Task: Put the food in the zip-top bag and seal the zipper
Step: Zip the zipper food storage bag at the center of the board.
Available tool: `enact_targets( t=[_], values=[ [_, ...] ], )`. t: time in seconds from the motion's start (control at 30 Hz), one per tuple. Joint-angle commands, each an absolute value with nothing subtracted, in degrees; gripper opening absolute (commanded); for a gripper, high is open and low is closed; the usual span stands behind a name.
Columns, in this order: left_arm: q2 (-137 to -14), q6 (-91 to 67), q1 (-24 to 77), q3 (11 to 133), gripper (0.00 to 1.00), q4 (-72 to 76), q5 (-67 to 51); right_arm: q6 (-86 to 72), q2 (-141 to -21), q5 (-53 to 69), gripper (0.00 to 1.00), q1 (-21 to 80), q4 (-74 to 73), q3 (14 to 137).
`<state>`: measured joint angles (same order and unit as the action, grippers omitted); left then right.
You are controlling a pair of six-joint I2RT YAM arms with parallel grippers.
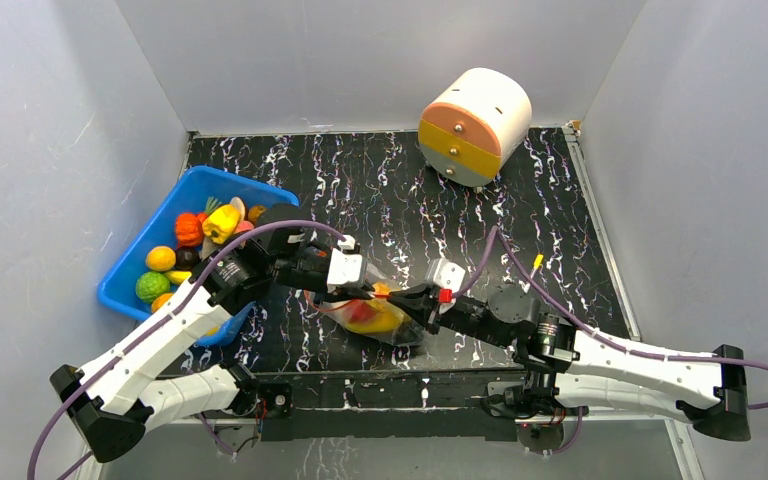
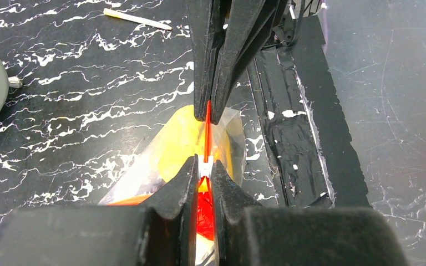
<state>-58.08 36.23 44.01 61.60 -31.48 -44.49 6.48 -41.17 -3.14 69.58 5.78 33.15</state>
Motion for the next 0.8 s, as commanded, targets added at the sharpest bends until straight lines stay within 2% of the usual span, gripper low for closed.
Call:
enact_targets(
  t=[0.0, 0.07, 0.2, 0.37, 0.77],
  values=[
    [-56.89, 36.82, 43.68, 63.1, 0.0, -33.14, -44.33, 5.05, -40.34, -4.08, 0.03, 69.26, 9.91, 34.82],
    [-56.93, 36.59, 43.68, 63.04, 0.0, -32.69, -45.01, 4.75, -41.43, -2.66, 0.16, 69.26, 9.98, 35.3],
    [-56.98, 36.46, 43.68, 63.06, 0.0, -32.51, -45.7, 5.1, -43.68, -0.64, 0.26, 69.26, 9.83, 36.84],
    [-56.87, 36.26, 43.68, 62.86, 0.0, -32.25, -45.78, 5.77, -46.11, -0.06, 0.26, 69.26, 9.84, 37.79],
    [-56.97, 36.17, 43.68, 62.1, 0.0, -31.55, -46.54, 5.76, -47.45, -0.72, 0.18, 69.26, 11.7, 38.29]
  ],
)
